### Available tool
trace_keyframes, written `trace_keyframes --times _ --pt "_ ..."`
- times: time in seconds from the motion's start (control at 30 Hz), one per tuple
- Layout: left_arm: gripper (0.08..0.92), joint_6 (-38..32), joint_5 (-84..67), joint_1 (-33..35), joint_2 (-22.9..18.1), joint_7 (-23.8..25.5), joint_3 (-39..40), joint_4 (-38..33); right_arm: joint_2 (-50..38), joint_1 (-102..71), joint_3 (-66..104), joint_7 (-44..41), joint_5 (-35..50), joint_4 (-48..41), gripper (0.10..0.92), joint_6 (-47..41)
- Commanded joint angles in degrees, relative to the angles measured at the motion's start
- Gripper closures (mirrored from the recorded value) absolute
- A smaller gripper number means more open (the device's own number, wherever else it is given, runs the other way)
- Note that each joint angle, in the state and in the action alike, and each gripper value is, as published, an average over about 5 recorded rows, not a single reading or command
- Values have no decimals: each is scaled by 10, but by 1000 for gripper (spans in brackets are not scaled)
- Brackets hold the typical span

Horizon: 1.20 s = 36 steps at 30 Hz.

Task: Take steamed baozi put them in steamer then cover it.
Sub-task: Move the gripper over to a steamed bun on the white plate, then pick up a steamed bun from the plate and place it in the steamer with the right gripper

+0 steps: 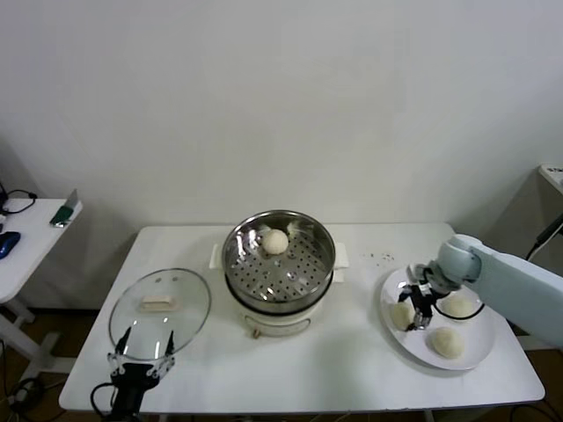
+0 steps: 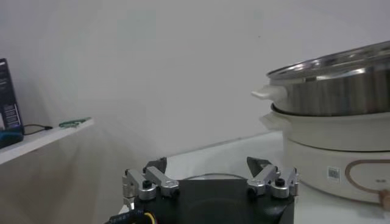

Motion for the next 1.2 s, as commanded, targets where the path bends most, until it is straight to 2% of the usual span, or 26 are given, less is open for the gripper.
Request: trace_keyframes --times 0.03,0.23,0.4,0.63,0.93,1.2 --pt "177 0 -1 1 0 0 1 -4 -16 52 -22 -3 26 11 293 -1" --pt "177 0 -1 6 -2 0 8 -10 1 284 -180 -6 121 17 296 -2" --pt "177 0 -2 10 -1 -3 16 -14 89 497 -333 -4 287 -3 296 -14" --pt "177 1 -3 15 4 -12 30 -20 205 570 -361 16 430 -18 296 -44" --pt "177 -4 -11 21 1 -14 29 -31 349 499 -319 68 463 -33 296 -93" --pt "177 -10 -36 21 10 -3 28 -27 419 415 -311 107 463 -54 292 -120"
